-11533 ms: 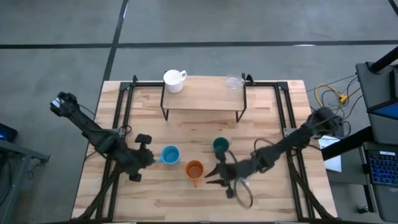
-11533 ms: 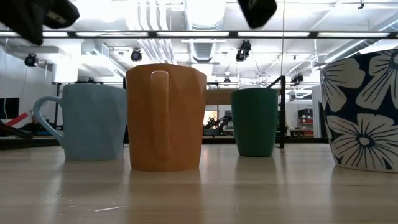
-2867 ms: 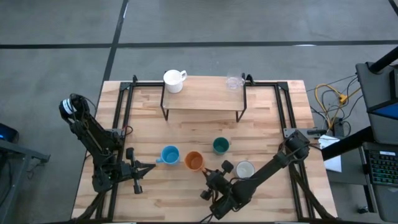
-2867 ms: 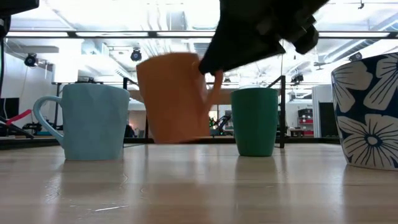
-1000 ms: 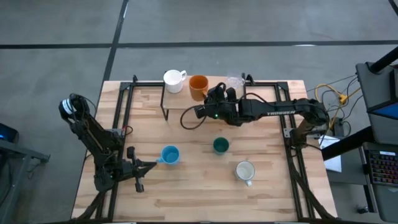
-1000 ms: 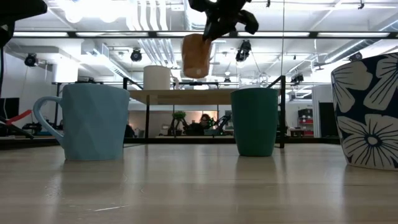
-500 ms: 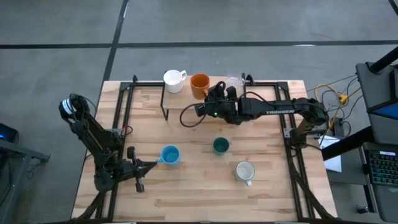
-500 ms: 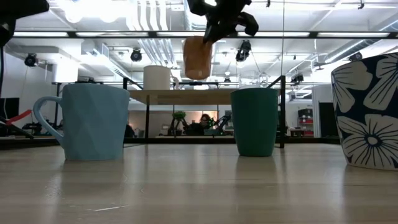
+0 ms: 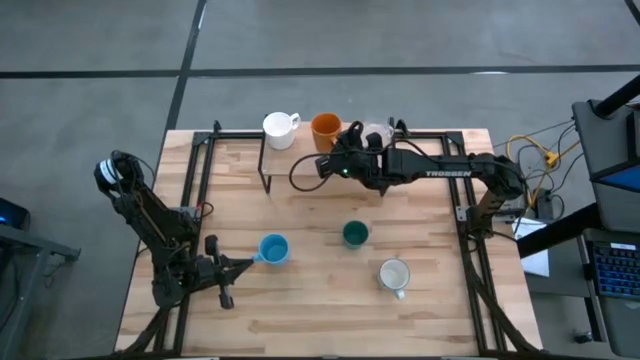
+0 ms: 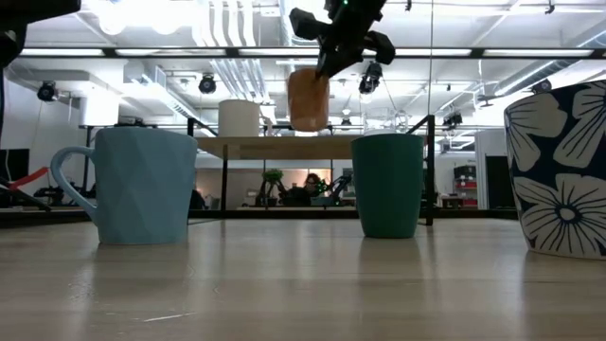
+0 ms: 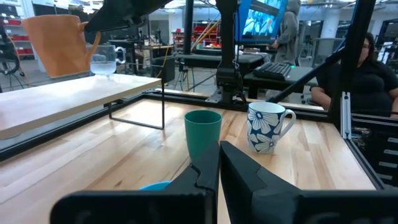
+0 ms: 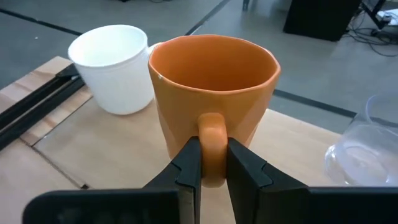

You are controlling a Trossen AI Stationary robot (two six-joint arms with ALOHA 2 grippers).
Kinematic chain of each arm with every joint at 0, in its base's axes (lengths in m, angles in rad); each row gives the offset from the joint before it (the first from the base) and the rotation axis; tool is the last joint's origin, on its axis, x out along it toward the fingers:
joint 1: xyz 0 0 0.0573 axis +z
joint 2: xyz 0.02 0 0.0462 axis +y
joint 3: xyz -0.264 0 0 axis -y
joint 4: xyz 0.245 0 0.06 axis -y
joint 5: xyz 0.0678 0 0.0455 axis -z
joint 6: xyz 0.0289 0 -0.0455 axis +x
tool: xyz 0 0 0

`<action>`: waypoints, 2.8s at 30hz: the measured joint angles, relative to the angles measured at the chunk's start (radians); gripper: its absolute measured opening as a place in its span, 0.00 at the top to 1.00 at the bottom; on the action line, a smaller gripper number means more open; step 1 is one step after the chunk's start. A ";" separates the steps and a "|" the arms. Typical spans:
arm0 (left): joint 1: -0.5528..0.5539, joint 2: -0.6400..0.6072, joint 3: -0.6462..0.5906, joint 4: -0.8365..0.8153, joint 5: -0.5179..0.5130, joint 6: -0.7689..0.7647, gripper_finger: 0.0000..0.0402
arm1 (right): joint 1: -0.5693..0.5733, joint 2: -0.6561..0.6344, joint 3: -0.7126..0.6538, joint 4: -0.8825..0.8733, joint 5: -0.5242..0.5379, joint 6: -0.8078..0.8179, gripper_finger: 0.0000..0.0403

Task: Stack small to large cups/mugs on shelf
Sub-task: Put the orange cup on the shelf

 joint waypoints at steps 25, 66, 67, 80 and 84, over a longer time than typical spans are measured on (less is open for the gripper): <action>0.039 0.000 0.000 -0.002 0.004 0.030 1.00 | -0.092 0.000 -0.006 0.004 -0.049 -0.018 0.90; 0.060 0.000 0.000 -0.003 0.004 0.034 1.00 | -0.122 0.001 -0.142 0.188 -0.044 -0.018 0.90; 0.060 0.000 0.000 -0.003 0.004 0.034 1.00 | -0.122 0.001 -0.142 0.188 -0.044 -0.018 0.90; 0.060 0.000 -0.001 -0.003 0.007 0.033 1.00 | -0.117 0.001 -0.143 0.187 -0.078 -0.005 0.72; 0.060 0.000 -0.001 -0.003 0.007 0.028 1.00 | -0.117 0.001 -0.142 0.187 -0.078 -0.005 0.68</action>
